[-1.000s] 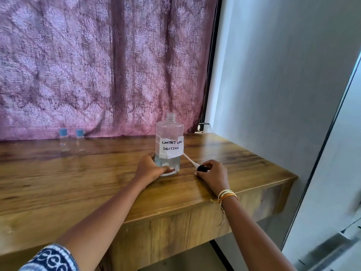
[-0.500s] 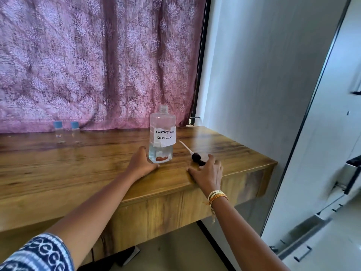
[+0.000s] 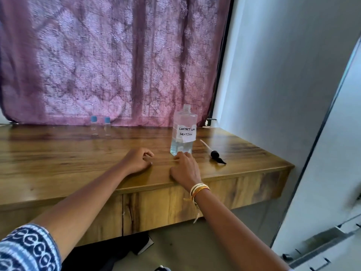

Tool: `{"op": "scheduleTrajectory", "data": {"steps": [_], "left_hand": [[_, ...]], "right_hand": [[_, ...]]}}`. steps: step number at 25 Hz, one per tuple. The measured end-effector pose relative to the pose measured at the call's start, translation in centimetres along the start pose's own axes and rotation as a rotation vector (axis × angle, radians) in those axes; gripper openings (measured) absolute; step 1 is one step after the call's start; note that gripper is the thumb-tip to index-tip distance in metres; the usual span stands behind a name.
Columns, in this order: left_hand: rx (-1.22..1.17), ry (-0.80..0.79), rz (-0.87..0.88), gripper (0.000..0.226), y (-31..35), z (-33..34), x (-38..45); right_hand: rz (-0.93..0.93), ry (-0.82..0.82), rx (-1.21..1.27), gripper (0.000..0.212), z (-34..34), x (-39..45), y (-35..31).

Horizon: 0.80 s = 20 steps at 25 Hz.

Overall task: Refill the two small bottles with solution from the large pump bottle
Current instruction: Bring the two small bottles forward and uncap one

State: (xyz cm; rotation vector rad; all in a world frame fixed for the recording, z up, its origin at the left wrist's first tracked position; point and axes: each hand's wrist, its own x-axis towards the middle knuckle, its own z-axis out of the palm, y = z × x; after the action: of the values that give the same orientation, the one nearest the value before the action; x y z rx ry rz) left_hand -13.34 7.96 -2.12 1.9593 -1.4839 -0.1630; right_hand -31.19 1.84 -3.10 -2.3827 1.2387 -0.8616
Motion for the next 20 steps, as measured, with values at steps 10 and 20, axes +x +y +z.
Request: {"op": "scheduleTrajectory", "data": {"steps": [10, 20], "left_hand": [[0.076, 0.178, -0.218, 0.025, -12.2, -6.9, 4.9], [-0.106, 0.505, -0.455, 0.065, -20.8, -10.1, 14.6]], "right_hand": [[-0.113, -0.331, 0.183, 0.044, 10.0, 12.0, -10.2], [-0.155, -0.288, 0.361, 0.053, 20.6, 23.6, -17.4]]}}
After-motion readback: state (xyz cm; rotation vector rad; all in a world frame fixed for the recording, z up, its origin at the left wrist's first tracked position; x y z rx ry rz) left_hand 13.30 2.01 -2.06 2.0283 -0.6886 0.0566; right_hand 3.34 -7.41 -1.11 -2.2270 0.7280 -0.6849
